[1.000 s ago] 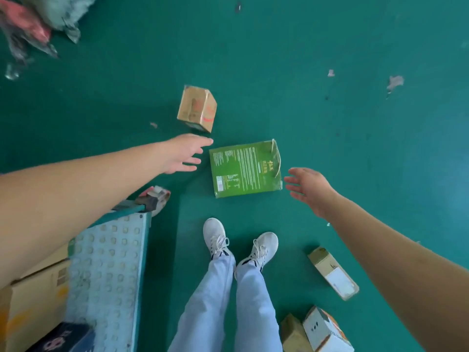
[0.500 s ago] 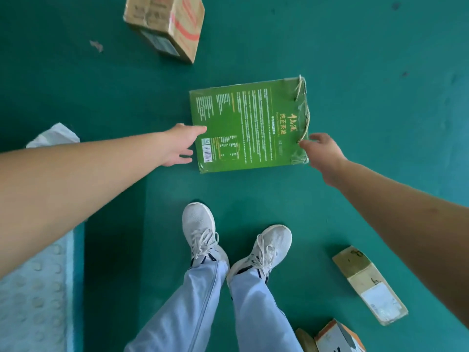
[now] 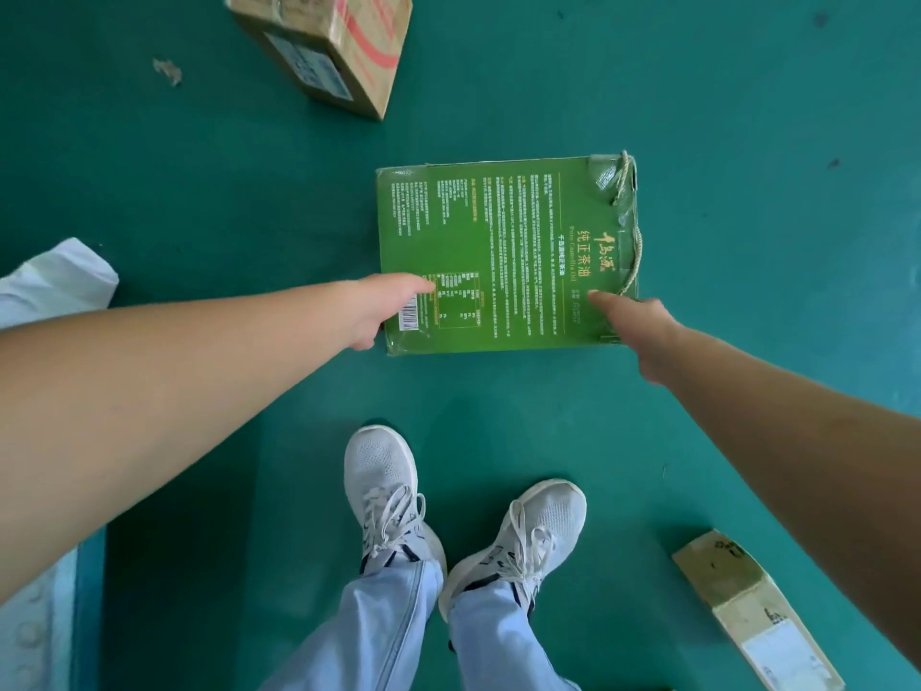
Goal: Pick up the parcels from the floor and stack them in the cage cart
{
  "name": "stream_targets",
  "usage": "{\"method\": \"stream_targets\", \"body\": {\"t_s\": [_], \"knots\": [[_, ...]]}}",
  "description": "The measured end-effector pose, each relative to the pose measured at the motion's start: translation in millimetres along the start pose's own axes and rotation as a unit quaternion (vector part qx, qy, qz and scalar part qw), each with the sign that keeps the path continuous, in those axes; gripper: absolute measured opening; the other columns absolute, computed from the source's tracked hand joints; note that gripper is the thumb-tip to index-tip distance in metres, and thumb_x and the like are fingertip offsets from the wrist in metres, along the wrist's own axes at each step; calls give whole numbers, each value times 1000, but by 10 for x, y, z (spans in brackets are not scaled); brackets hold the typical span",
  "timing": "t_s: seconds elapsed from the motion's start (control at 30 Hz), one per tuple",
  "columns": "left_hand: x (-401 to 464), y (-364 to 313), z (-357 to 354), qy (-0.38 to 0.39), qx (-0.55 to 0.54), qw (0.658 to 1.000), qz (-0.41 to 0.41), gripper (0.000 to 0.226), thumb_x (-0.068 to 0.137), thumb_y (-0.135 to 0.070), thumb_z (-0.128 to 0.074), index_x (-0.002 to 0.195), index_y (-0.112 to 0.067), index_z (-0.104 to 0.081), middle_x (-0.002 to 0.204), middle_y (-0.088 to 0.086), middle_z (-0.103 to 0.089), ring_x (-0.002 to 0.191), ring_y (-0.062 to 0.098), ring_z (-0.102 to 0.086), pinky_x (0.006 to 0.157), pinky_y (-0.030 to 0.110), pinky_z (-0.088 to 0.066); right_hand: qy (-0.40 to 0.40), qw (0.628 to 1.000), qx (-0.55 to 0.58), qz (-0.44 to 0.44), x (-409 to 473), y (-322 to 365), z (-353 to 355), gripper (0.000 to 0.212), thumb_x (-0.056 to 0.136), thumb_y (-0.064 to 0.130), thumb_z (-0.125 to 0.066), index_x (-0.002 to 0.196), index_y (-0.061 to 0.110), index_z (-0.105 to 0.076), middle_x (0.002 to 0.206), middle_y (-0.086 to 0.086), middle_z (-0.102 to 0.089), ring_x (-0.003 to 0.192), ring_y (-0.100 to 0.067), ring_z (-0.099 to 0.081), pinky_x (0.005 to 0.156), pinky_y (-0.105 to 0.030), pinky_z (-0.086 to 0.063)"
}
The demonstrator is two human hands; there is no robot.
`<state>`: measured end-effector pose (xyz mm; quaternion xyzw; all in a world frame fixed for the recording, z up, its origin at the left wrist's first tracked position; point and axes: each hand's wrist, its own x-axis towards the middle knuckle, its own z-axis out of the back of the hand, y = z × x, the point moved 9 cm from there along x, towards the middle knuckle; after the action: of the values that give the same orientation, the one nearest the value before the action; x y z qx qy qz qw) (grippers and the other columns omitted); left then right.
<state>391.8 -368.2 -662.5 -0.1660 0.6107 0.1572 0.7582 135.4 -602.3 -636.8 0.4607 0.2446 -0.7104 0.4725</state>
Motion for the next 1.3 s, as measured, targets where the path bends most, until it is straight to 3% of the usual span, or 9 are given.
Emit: {"method": "stream_targets", "body": {"t_s": [0.07,0.13,0.27,0.4,0.57,0.7,0.9,1.03,1.3], "knots": [[-33,-65,112,-13,-16,1000,-9,116,63,-64,-83,157,-25,-28,163,5,-36,144,33,-42,117,56,-36,-23,999,47,4,-81,57,96,85,92,63,-64,151,16,-25,145,-11,-44,129,-36,-45,94,-51,-41],[-92,-151,290,-32,-59,998,-19,122,50,-66,-85,152,-33,-26,153,5,-48,132,32,-55,106,55,-48,-26,997,73,11,-197,133,194,83,88,70,-63,143,19,-28,134,-9,-47,117,-33,-46,90,-49,-41],[-632,-464,575,-20,-94,994,-49,65,86,-49,-75,137,-24,-44,121,8,-67,96,27,-71,60,41,-60,17,986,167,3,-599,335,434,78,80,72,-71,128,25,-32,124,-7,-57,107,-33,-66,98,-55,-54],[-1446,-740,932,-13,-91,993,-77,62,82,-47,-76,133,-26,-47,127,10,-63,104,33,-68,89,57,-54,21,982,185,17,-1363,660,853,61,90,52,-72,127,21,-34,118,-11,-62,95,-29,-71,90,-52,-60],[-2647,-981,1337,-19,-104,989,-107,45,92,-45,-72,127,-23,-54,120,11,-67,102,30,-68,79,44,-58,27,973,229,29,-2422,966,1294,61,91,47,-74,130,20,-35,114,-12,-64,91,-27,-73,84,-50,-62],[-3907,-1004,1801,-31,-106,987,-118,40,92,-45,-73,121,-19,-61,114,10,-71,101,30,-69,87,47,-57,42,969,235,62,-3547,1246,1713,60,92,46,-73,131,19,-35,119,-14,-64,95,-30,-73,86,-52,-62],[-5756,-695,2458,-48,-133,978,-154,46,92,-46,-73,125,-17,-58,116,13,-72,101,31,-71,81,45,-59,102,959,230,128,-5153,1490,2104,52,94,42,-69,134,14,-50,118,-13,-73,79,-25,-78,57,-32,-59],[-6652,-331,2750,-57,-164,970,-168,50,93,-45,-73,126,-12,-56,115,15,-73,102,33,-73,89,54,-59,129,954,213,168,-5980,1609,2242,51,94,47,-66,133,17,-52,118,-10,-73,90,-25,-76,77,-40,-64],[-8275,724,2875,-130,-254,933,-221,64,91,-47,-73,134,-18,-37,124,13,-60,106,34,-68,92,56,-58,173,931,161,278,-7506,1531,2570,55,86,50,-68,131,21,-55,123,-10,-70,104,-27,-72,69,-35,-57]]}}
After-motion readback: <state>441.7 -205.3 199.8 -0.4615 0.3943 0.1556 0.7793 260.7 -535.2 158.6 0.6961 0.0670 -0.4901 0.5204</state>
